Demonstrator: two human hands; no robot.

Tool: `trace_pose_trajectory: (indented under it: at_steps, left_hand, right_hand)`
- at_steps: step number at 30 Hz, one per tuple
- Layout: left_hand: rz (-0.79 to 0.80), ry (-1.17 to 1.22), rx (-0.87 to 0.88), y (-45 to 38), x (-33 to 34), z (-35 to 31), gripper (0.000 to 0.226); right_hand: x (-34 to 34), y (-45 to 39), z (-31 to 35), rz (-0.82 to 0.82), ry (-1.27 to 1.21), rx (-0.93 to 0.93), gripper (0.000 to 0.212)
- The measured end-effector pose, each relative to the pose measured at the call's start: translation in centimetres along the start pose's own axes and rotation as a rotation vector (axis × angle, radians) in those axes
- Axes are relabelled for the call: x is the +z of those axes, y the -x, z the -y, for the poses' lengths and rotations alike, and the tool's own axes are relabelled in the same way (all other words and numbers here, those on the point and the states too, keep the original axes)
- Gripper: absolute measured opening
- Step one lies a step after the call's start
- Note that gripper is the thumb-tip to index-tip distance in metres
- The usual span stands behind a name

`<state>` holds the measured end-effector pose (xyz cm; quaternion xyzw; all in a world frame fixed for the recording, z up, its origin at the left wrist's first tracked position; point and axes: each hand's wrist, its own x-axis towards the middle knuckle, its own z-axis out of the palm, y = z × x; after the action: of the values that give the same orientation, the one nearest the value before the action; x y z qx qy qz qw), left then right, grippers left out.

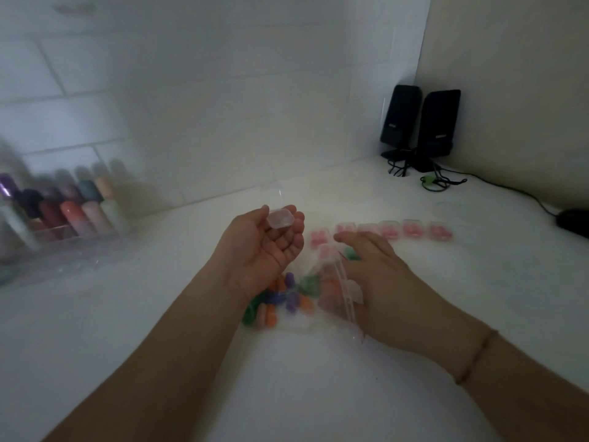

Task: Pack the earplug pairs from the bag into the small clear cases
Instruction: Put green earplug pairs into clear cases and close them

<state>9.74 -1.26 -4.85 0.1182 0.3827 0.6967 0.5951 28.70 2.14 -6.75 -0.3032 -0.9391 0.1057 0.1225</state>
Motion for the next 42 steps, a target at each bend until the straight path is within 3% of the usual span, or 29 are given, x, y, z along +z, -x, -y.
trace_pose_trajectory:
  at_steps: [4,10,15,19,22,27,31,34,38,42]
  left_hand:
    - [-0.021,-0.03,0.003,0.1,0.1,0.2,0.037]
    - [0.011,-0.076,-0.049,0.2,0.4,0.6,0.039]
    - [0.093,-0.148,-0.123,0.5,0.8,1.2,0.042]
    - [0.133,-0.153,-0.13,0.6,0.9,1.2,0.041]
    - [0.137,-0.171,-0.123,0.7,1.0,1.2,0.041]
    - [0.138,-0.187,-0.115,0.8,1.1,1.3,0.042]
    - [0.151,-0.206,-0.099,0.9,1.2,1.4,0.041]
    - [0.186,-0.241,-0.088,1.0,1.4,1.8,0.04]
    - [0.256,-0.308,-0.11,1.5,1.9,2.5,0.037]
    - [0.269,-0.301,-0.13,1.6,1.9,2.6,0.037]
  right_hand:
    - [0.7,-0.8,0.1,-0.108,-0.014,-0.024,0.033]
    - [0.7,-1.1,0.3,-0.187,0.209,-0.073,0.027]
    - [0.3,-0.8,0.7,-0.17,0.246,-0.12,0.026]
    - [-1.1,-0.1,0.4,-0.124,0.033,-0.118,0.032]
    - [-2.5,0.2,-0.9,-0.032,-0.226,-0.079,0.009]
    - [-5.8,1.0,-2.2,0.125,-0.394,0.039,0.01]
    - [-7.5,1.3,-2.8,-0.089,-0.571,0.117,0.011]
    - [-6.8,0.7,-2.2,-0.252,-0.936,0.184,0.024]
    - [-5.5,0.2,-0.9,-0.199,-1.319,0.265,0.043]
    - [-5.0,-0.1,-1.4,-0.164,-1.488,0.345,0.018]
